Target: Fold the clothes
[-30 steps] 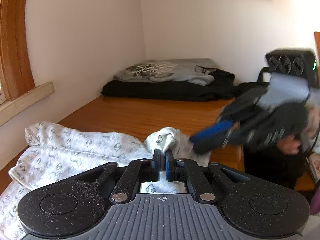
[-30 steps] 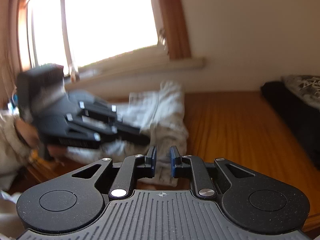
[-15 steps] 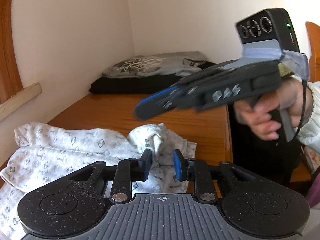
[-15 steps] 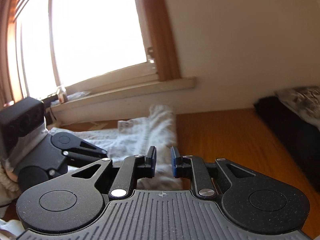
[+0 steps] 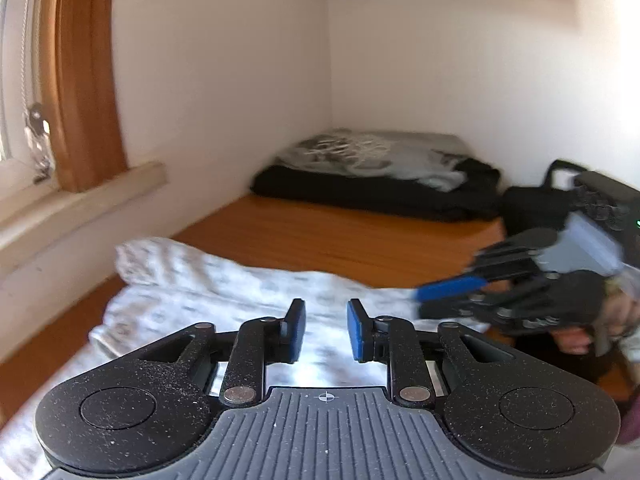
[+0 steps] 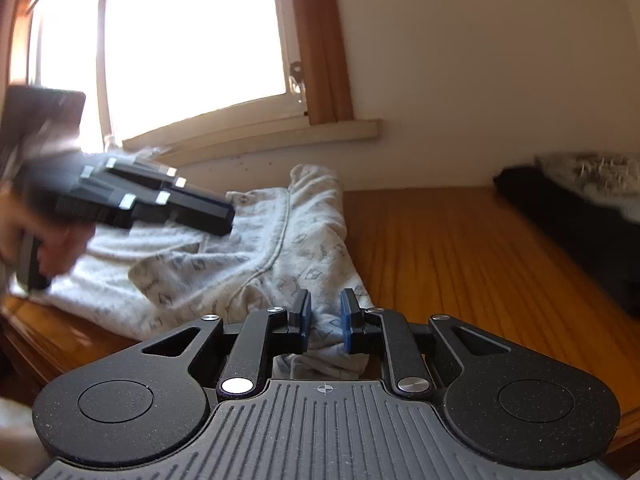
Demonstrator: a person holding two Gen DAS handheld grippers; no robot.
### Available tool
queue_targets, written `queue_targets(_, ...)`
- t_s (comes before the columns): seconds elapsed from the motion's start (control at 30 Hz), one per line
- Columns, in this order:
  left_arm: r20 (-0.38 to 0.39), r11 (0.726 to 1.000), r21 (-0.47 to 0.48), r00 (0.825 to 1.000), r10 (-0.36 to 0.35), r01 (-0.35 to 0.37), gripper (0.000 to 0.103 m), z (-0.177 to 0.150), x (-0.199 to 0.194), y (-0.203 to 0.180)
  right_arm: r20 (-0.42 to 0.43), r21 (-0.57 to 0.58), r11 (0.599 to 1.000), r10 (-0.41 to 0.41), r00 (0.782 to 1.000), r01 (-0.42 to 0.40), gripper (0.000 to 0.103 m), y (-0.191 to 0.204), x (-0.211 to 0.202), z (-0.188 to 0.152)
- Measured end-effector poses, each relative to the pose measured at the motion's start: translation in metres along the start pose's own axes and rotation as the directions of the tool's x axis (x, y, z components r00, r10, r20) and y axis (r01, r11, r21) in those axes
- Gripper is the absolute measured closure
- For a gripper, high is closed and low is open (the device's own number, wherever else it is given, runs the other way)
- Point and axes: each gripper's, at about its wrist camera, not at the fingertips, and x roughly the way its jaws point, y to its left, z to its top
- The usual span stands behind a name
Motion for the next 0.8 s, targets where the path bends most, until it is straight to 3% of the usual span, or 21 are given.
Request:
queue_targets(0.1, -0.058, 0.997, 0.013, 0.995, 0.082, -0.081, 0.073, -0.007, 0.010, 0.014, 0.002, -0.081, 0.996, -0.037, 0.999, 0.037, 0.087, 0.010, -0.004, -0.002)
queue_targets(0.27, -0.087, 0.995, -0.062, 0.994, 0.068, -0.073, 0.073, -0.028, 0.012, 0.039, 0.023, 0.006, 1.000, -0.009, 1.000, 0.009, 0.087, 0.000, -0.006, -0.003)
queue_targets(0.37, -0.098, 0.996, -0.040, 0.992, 0.076, -0.081, 0.073, -0.030, 0.010, 0.040, 0.053, 0.084, 0.996, 0.020, 0.998, -0.024, 0.086, -0.005, -0.009, 0.009)
queue_targets(0.47, -0.096, 0.995, 0.012, 0.990, 0.102, -0.101, 0.073, -0.032, 0.014, 0.034, 0.110, 0.129, 0.990, 0.041, 0.993, -0.056, 0.087, -0.006, -0.014, 0.024)
queue_targets(0.57, -0.087, 0.995, 0.001, 0.991, 0.100, -0.100, 0.073, -0.033, 0.016, 0.033, 0.072, 0.020, 1.000, 0.015, 0.997, -0.017, 0.087, 0.013, 0.001, 0.028)
queue_targets(0.67, -0.077, 0.995, -0.029, 0.992, 0.097, -0.099, 0.073, -0.034, 0.010, 0.035, -0.005, 0.002, 1.000, 0.028, 1.000, -0.028, 0.087, 0.020, 0.016, 0.015)
queue_targets(0.8, -0.024, 0.993, -0.091, 0.997, 0.078, -0.080, 0.073, -0.024, -0.005, 0.027, 0.048, 0.050, 0.998, 0.042, 0.998, -0.045, 0.087, 0.016, 0.012, -0.004)
